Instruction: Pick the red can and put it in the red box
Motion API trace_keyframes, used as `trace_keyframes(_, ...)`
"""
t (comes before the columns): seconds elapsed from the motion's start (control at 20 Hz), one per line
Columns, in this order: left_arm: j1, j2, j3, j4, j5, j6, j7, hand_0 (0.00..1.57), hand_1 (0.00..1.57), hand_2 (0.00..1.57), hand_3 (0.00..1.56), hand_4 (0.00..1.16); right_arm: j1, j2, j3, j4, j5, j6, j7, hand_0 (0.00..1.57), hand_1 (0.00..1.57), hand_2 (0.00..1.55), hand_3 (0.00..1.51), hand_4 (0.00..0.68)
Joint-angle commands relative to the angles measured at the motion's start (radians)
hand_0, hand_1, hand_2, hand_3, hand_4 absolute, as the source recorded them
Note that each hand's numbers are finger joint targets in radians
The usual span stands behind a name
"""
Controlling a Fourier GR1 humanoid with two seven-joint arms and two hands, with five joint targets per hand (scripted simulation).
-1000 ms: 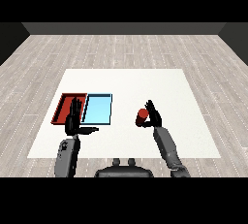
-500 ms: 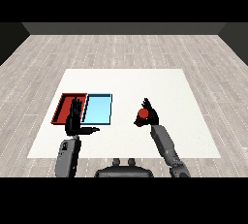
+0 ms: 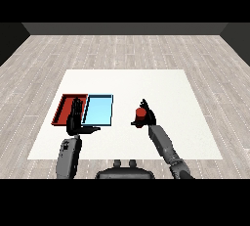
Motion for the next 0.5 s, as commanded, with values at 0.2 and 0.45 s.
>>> trace_keyframes(0.2, 0.029, -0.021, -0.019, -0.039, -0.016, 0.025, 0.006, 0.0, 0.0, 0.0, 0.0, 0.0, -0.077, 0.001, 0.118, 0.178, -0.098, -0.235, -0.099, 1.48, 1.48, 1.47, 1.44, 0.566)
trace_keyframes(0.45, 0.07, -0.011, -0.023, -0.025, -0.033, 0.013, -0.024, 0.0, 0.0, 0.0, 0.0, 0.0, -0.049, 0.001, 0.072, -0.016, -0.03, -0.285, 0.082, 1.47, 1.47, 1.46, 1.4, 0.6)
